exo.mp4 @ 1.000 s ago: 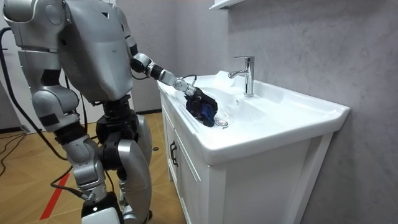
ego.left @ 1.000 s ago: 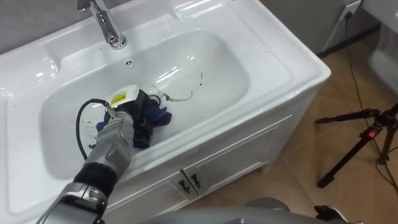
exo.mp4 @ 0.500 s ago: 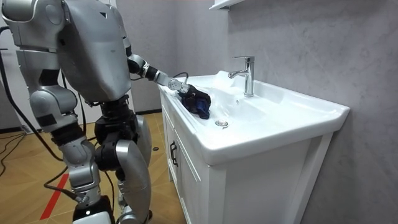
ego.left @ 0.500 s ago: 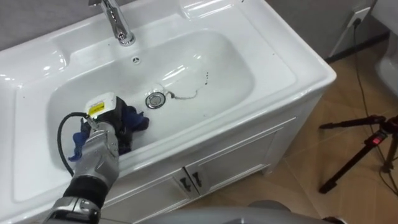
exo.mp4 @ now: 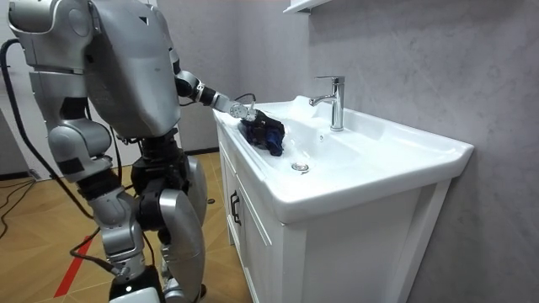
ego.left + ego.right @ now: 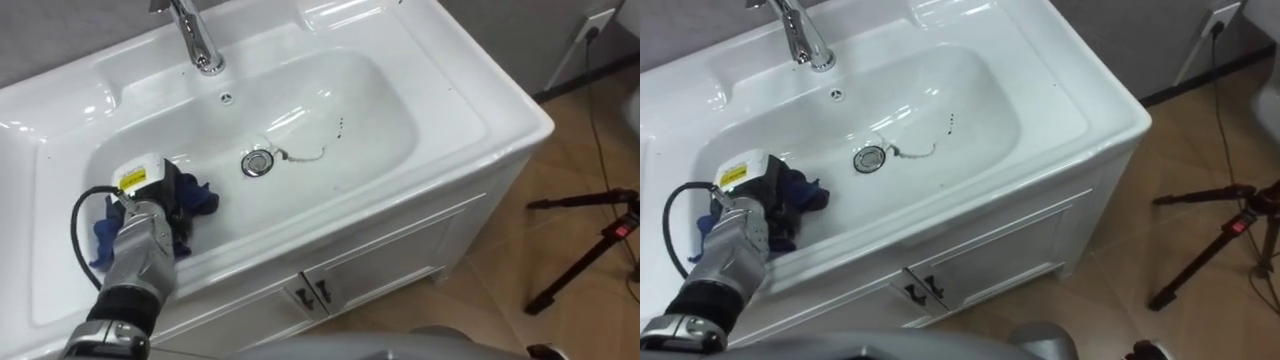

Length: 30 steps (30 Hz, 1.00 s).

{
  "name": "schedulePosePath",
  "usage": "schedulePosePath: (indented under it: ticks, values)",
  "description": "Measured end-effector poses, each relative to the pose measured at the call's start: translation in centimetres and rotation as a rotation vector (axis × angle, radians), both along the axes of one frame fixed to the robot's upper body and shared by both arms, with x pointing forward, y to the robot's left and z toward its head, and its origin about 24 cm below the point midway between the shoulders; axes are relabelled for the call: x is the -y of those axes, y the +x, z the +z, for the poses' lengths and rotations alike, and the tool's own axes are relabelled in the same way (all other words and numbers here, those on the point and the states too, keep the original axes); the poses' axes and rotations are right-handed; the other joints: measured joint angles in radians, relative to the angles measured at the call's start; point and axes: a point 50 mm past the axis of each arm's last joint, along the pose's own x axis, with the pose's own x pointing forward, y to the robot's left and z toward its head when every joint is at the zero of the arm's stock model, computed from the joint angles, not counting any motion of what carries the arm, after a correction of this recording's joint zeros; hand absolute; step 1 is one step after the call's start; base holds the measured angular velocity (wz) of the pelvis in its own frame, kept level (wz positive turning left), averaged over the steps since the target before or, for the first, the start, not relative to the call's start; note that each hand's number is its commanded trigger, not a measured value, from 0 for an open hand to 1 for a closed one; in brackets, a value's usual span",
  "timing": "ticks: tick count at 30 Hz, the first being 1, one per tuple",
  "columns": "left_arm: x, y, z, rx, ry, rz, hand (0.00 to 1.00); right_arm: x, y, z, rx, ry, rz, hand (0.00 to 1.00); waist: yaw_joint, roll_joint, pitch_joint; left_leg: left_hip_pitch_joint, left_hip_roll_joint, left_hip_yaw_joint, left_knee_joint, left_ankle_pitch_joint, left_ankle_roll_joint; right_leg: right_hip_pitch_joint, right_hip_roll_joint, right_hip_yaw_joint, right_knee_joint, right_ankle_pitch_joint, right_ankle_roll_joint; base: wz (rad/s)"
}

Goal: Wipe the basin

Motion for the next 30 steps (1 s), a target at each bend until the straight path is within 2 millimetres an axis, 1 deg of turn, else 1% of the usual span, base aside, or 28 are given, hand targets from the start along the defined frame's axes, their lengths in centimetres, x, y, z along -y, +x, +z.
schedulePosePath:
  ticks: [4,7,10,15,18,19,21,23,24,26,29,30]
  values:
    - [0.0,0.0,0.0,0.001,0.0,0.0,1.0,0.1,0.0,0.1,0.019,-0.014,-0.012,0.0,0.0,-0.001,0.001,-0.001,0.0,-0.001,0.002,0.0,0.0,-0.001,-0.001,0.0,0.002,0.0,0.0,0.0]
    - [0.0,0.1,0.1,0.005,-0.002,-0.002,1.0,0.1,-0.2,0.0,0.013,-0.013,-0.025,0.0,-0.001,-0.004,0.0032,-0.003,0.0,-0.001,0.004,0.0,0.0,-0.002,-0.001,-0.002,0.003,0.0,0.0,0.0]
    - [0.0,0.2,0.2,0.006,-0.001,-0.003,1.0,0.1,-0.3,0.0,0.017,-0.006,-0.047,0.0,-0.002,-0.004,0.0034,-0.011,0.0,-0.001,0.006,0.0,0.0,-0.01,-0.002,-0.002,0.006,0.0,0.0,0.0]
    - [-0.3,0.9,0.7,0.022,-0.011,0.018,1.0,0.2,0.2,0.1,0.031,-0.011,-0.048,0.0,-0.006,-0.005,0.004,-0.054,-0.001,0.0,0.021,0.0,0.0,-0.057,-0.003,0.003,0.027,0.0,0.0,-0.01]
    - [-0.5,2.0,0.8,0.021,-0.03,0.048,1.0,0.4,0.8,0.2,0.06,-0.015,-0.08,0.0,-0.006,-0.003,0.0061,-0.08,-0.002,0.001,0.037,0.0,0.0,-0.09,-0.006,0.002,0.047,0.0,-0.001,0.0]
    - [-0.5,2.6,1.0,0.02,-0.027,0.051,1.0,0.5,1.0,0.2,0.066,-0.014,-0.081,0.0,-0.011,-0.004,0.0097,-0.094,-0.003,0.001,0.045,0.0,0.0,-0.105,-0.008,0.001,0.059,0.0,-0.002,0.0]
    - [-0.6,3.4,1.3,0.02,-0.02,0.054,1.0,0.5,1.7,0.3,0.07,-0.017,-0.058,0.0,-0.012,-0.005,0.0133,-0.123,-0.004,0.006,0.054,0.0,0.0,-0.134,-0.011,0.003,0.079,-0.001,-0.004,-0.06]
    - [-0.8,4.2,1.6,0.041,-0.013,0.073,1.0,0.6,2.5,0.4,0.077,-0.02,-0.038,0.0,-0.03,-0.014,0.0209,-0.163,-0.011,0.01,0.066,0.004,0.004,-0.183,-0.021,0.004,0.112,-0.005,-0.005,-0.05]
    - [-0.8,4.4,1.7,0.048,-0.014,0.078,1.0,0.6,2.6,0.4,0.078,-0.022,-0.034,0.0,-0.034,-0.014,0.0216,-0.172,-0.012,0.011,0.069,0.005,0.005,-0.196,-0.022,0.007,0.116,-0.005,-0.005,-0.05]
    - [-0.5,5.5,2.2,0.069,-0.017,0.076,1.0,0.6,3.1,0.4,0.072,-0.032,-0.015,0.0,-0.041,-0.023,0.0253,-0.202,-0.019,0.018,0.075,0.014,0.009,-0.237,-0.028,0.011,0.135,-0.005,-0.004,-0.05]
    - [-0.3,6.4,2.7,0.11,-0.036,0.098,1.0,0.4,3.3,0.3,0.067,-0.036,0.011,0.0,-0.061,-0.037,0.0327,-0.233,-0.028,0.019,0.077,0.028,0.012,-0.274,-0.037,0.015,0.151,-0.003,-0.002,0.01]
    - [-0.1,6.6,2.8,0.118,-0.051,0.108,1.0,0.3,3.3,0.3,0.062,-0.035,0.013,0.0,-0.062,-0.041,0.0329,-0.236,-0.029,0.019,0.077,0.029,0.013,-0.28,-0.038,0.017,0.156,-0.003,-0.002,-0.03]
